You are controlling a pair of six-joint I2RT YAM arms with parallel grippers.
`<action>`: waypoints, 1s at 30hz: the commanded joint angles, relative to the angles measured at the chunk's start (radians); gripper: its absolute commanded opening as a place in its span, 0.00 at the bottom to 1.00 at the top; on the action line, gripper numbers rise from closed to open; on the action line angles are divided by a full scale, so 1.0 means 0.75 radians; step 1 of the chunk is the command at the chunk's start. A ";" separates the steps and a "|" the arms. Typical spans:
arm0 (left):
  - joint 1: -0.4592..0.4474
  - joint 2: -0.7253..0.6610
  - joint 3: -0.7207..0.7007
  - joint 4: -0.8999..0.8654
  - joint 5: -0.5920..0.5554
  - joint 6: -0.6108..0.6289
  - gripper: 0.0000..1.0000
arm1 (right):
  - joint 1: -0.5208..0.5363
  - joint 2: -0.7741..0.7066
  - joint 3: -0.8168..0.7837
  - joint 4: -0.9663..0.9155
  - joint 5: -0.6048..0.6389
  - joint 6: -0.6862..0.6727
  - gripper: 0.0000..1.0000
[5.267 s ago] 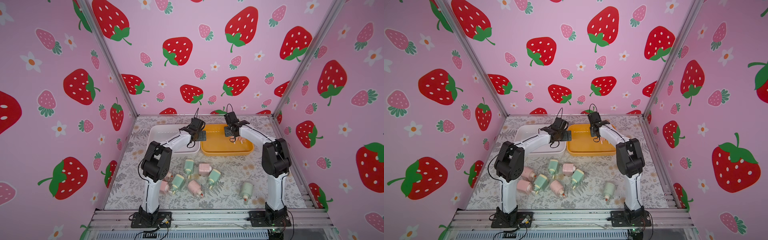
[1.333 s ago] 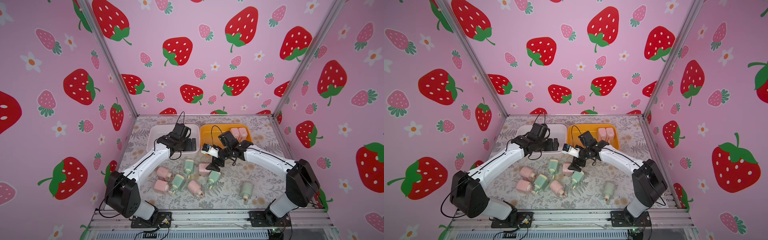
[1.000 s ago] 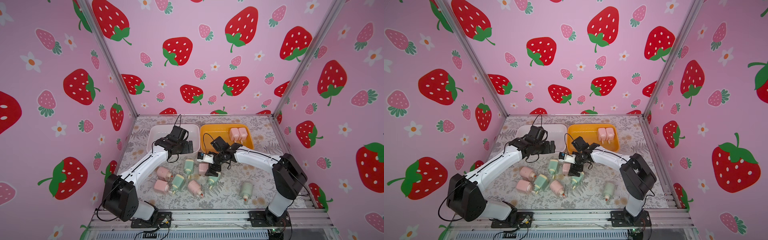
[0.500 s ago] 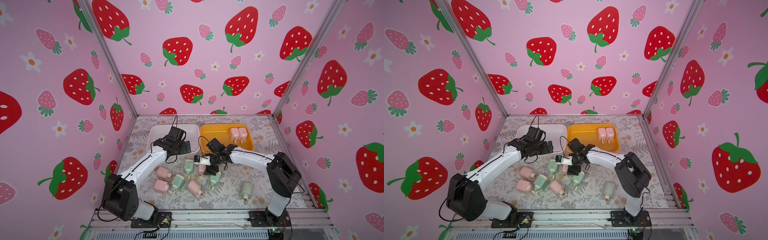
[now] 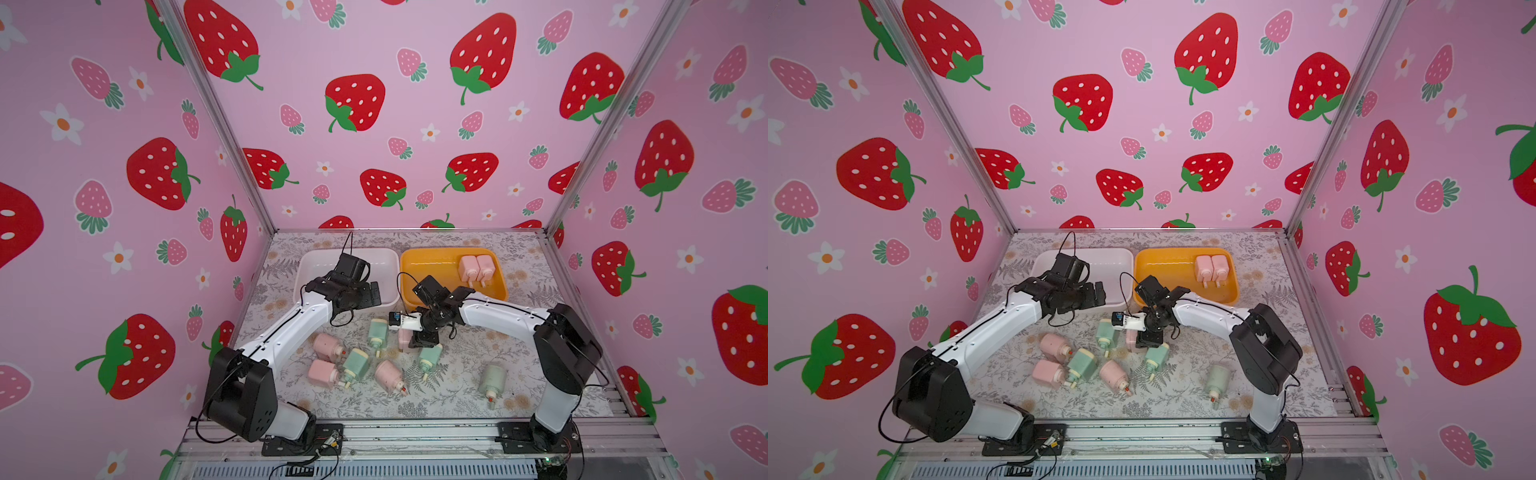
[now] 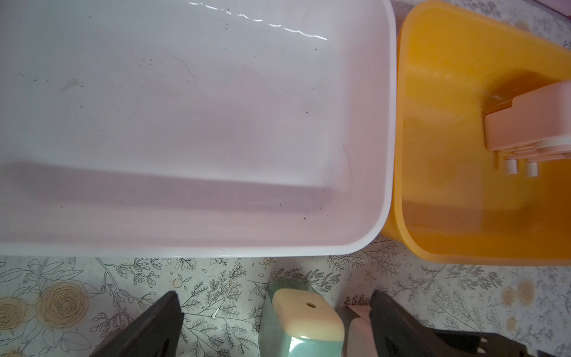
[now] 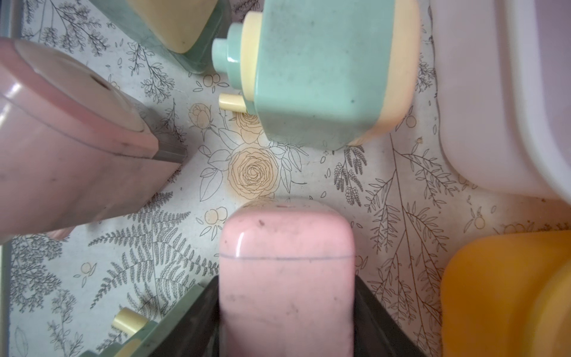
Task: Place the pencil sharpeners by color into the storage box
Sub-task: Pick up the pencil sharpener from the center of the board.
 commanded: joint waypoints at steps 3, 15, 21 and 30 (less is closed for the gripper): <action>0.010 0.019 0.013 0.007 0.018 -0.011 1.00 | 0.010 -0.014 0.081 -0.058 -0.053 -0.053 0.42; 0.018 0.024 0.059 -0.008 0.023 -0.018 1.00 | -0.026 -0.192 0.116 -0.193 -0.122 -0.089 0.00; 0.019 0.068 0.103 0.000 0.063 -0.021 0.99 | -0.095 -0.308 0.094 -0.179 -0.160 -0.009 0.00; 0.016 0.147 0.171 0.079 0.161 -0.042 1.00 | -0.324 -0.336 0.128 0.040 -0.180 0.539 0.00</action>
